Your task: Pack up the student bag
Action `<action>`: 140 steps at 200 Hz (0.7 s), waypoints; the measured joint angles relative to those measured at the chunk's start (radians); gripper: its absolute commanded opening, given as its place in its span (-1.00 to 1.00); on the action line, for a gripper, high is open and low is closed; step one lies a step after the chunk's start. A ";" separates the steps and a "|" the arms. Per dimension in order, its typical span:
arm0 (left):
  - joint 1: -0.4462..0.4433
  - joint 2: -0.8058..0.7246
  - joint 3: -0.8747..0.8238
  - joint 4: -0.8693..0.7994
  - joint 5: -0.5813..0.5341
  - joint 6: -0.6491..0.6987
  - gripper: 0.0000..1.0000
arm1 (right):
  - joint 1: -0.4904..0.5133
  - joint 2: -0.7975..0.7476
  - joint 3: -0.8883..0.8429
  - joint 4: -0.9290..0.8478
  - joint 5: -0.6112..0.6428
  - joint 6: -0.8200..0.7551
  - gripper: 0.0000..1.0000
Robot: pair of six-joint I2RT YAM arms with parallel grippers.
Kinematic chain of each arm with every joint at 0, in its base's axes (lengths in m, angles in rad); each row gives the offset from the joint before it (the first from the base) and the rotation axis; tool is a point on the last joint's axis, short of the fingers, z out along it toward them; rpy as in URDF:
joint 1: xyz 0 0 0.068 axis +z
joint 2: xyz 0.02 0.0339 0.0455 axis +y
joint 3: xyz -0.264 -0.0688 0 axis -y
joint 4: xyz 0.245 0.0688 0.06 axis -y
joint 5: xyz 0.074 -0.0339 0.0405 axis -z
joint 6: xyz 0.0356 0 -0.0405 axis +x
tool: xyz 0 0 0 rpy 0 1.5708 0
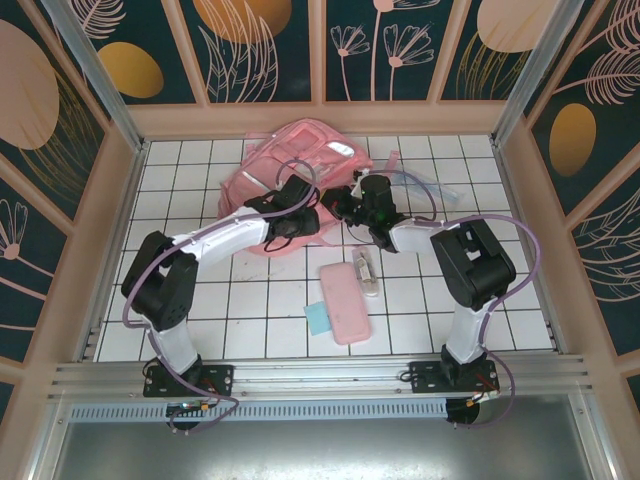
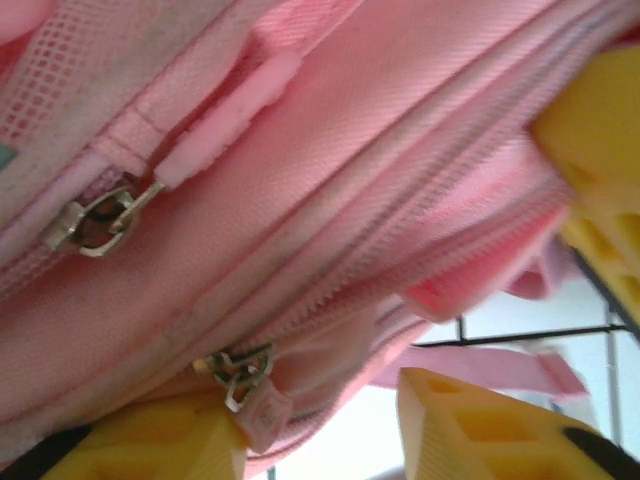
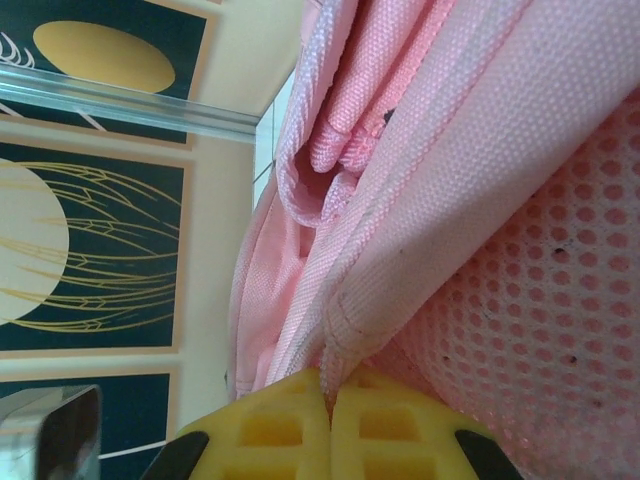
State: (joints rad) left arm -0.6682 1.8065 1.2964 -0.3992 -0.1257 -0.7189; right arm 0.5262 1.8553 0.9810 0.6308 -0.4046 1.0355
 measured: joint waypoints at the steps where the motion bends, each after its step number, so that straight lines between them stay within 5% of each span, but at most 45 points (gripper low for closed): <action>1: 0.000 0.002 0.001 -0.002 -0.003 0.002 -0.44 | 0.000 0.001 0.000 0.000 0.000 0.000 -1.00; 25: 0.000 0.020 0.003 -0.008 -0.071 0.015 -1.00 | 0.001 0.002 0.000 0.001 0.002 0.000 -1.00; 69: 0.000 0.006 0.002 -0.008 -0.092 0.094 -1.00 | -0.014 0.002 -0.003 0.005 -0.007 -0.009 -1.00; 140: 0.101 -0.058 -0.001 -0.087 0.108 0.329 -1.00 | -0.087 -0.047 -0.039 -0.038 -0.088 -0.117 -1.00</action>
State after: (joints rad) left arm -0.5667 1.7489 1.2953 -0.4862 -0.0181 -0.3897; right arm 0.4393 1.8080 0.9417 0.5926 -0.4923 0.9188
